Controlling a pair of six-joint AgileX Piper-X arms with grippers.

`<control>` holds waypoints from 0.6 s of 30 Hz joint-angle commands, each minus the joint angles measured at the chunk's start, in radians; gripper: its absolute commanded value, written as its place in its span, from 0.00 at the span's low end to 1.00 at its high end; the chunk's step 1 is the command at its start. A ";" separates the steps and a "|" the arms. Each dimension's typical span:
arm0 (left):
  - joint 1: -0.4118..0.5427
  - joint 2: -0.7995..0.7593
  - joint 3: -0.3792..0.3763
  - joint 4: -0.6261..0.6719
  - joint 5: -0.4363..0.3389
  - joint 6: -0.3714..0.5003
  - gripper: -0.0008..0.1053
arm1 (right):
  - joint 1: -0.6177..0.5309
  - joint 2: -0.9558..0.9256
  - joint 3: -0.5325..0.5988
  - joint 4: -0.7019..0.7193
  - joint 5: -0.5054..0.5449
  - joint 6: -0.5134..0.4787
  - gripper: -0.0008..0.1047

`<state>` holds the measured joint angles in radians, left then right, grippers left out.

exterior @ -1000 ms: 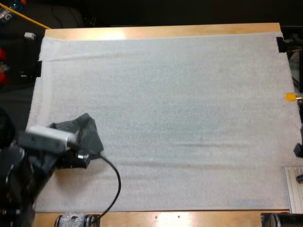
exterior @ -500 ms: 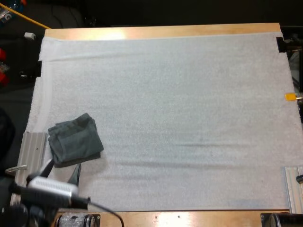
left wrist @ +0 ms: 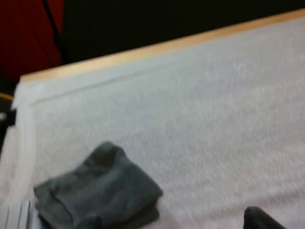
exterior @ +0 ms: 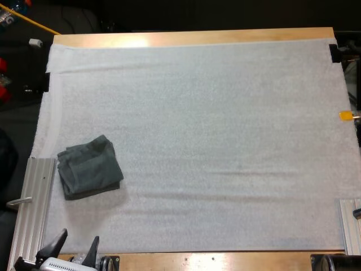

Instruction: Pick towel from pile, fold and stack

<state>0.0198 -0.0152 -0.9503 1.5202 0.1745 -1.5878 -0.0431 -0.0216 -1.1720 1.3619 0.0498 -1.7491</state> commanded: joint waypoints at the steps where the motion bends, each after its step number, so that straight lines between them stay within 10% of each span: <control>1: -0.002 -0.141 -0.008 0.052 -0.002 0.001 0.55 | -0.002 -0.036 -0.005 0.034 -0.007 -0.002 0.67; 18: 0.000 -0.138 0.144 -0.322 0.001 0.015 0.55 | -0.002 -0.034 0.302 -0.212 -0.018 -0.003 0.67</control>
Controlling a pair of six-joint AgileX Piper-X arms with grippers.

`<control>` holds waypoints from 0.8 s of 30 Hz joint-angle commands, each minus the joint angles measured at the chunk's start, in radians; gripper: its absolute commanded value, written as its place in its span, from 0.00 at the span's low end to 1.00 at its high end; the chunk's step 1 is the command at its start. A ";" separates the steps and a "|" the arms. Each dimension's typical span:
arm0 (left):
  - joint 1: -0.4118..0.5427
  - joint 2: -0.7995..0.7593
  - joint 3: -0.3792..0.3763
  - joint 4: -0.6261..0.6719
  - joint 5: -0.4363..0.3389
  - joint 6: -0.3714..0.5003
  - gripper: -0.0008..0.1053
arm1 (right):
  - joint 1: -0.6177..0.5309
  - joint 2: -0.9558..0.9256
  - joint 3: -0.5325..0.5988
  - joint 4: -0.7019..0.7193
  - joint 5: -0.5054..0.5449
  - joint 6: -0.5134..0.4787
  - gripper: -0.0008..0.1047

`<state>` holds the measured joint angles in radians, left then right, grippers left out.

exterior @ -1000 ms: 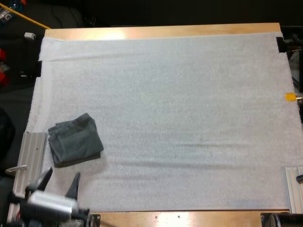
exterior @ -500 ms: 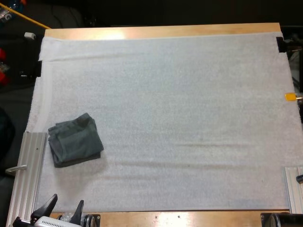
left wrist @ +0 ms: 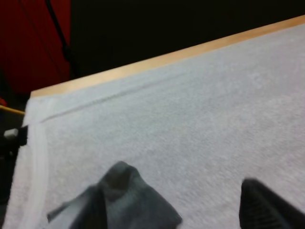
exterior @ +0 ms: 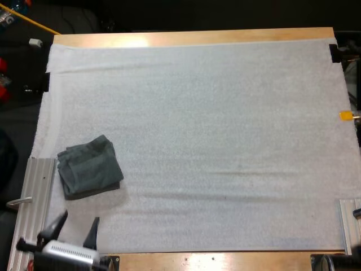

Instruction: Pick towel from pile, fold and stack

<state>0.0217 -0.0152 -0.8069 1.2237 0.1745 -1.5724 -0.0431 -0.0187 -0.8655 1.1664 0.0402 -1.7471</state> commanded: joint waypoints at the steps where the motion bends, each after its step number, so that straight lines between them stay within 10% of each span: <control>1: -0.002 -0.138 0.026 -0.069 0.001 0.000 0.55 | -0.002 -0.035 0.029 -0.034 -0.008 -0.005 0.67; 12: -0.002 -0.137 0.246 -0.235 0.001 0.000 0.55 | -0.002 -0.035 0.292 -0.108 -0.008 -0.005 0.67; 24: -0.002 -0.137 0.297 -0.216 0.001 -0.022 0.55 | -0.002 -0.033 0.342 -0.144 -0.008 -0.001 0.67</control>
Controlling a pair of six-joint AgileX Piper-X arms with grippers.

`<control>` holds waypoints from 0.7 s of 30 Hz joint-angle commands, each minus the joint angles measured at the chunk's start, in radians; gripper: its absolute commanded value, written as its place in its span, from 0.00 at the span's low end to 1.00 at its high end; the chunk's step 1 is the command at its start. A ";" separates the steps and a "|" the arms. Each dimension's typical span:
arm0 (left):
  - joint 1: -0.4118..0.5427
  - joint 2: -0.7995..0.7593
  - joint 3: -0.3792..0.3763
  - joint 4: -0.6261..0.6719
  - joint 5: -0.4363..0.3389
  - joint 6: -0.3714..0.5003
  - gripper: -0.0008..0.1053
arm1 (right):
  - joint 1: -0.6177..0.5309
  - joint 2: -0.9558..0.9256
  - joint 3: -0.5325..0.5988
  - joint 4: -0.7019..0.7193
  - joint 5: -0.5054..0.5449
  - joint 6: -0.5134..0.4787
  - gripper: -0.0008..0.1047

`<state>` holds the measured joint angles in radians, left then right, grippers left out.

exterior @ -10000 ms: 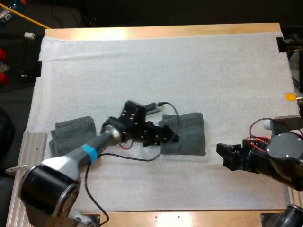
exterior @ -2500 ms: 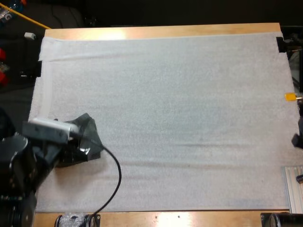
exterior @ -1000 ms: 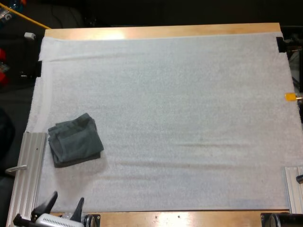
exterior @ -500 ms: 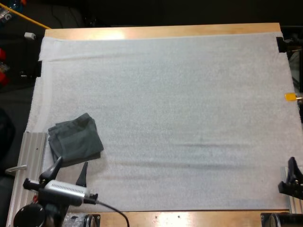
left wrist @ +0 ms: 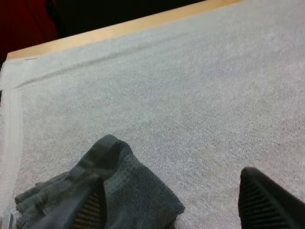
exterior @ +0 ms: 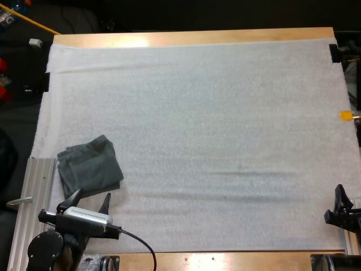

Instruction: Pick towel from pile, fold and stack

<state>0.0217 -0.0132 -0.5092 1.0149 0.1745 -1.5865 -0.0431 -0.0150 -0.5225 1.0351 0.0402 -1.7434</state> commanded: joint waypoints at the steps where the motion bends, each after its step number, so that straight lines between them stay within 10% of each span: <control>1: -0.002 -0.138 -0.001 -0.007 0.001 -0.008 0.55 | -0.002 -0.037 -0.001 -0.012 -0.008 -0.005 0.67; 21: -0.062 -0.138 -0.001 -0.009 0.001 -0.008 0.55 | -0.002 -0.037 -0.001 -0.012 -0.008 -0.005 0.67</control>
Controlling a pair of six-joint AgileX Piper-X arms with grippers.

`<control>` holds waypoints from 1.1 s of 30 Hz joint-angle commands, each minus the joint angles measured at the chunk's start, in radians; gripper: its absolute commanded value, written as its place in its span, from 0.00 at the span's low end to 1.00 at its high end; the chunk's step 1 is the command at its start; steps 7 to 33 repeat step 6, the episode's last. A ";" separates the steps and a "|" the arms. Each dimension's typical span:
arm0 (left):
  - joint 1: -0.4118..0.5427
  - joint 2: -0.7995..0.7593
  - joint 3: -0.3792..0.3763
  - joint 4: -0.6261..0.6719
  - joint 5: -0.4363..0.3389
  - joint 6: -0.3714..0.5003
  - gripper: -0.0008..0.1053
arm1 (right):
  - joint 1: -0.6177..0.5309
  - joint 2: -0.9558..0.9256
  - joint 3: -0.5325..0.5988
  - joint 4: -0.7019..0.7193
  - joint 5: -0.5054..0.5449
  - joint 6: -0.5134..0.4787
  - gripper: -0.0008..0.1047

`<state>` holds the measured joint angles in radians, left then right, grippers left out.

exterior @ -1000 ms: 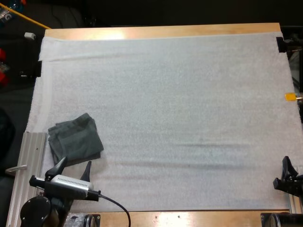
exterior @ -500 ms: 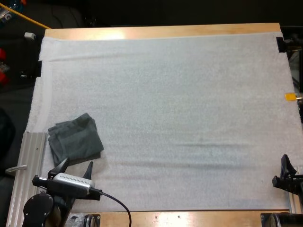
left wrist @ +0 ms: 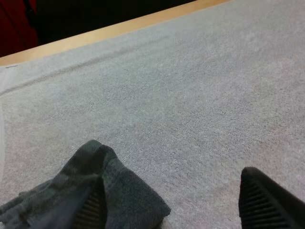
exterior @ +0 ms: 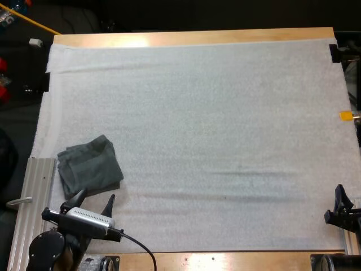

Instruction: Pick towel from pile, fold and stack

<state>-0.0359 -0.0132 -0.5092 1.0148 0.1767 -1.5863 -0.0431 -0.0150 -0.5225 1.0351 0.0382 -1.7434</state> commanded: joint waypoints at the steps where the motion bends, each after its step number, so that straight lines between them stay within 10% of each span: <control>1: -0.004 -0.138 -0.001 -0.009 -0.002 -0.008 0.55 | -0.002 -0.037 -0.001 -0.012 -0.006 -0.005 0.67; 33: -0.004 -0.138 -0.001 -0.009 -0.002 -0.008 0.55 | -0.002 -0.037 -0.001 -0.012 -0.006 -0.005 0.67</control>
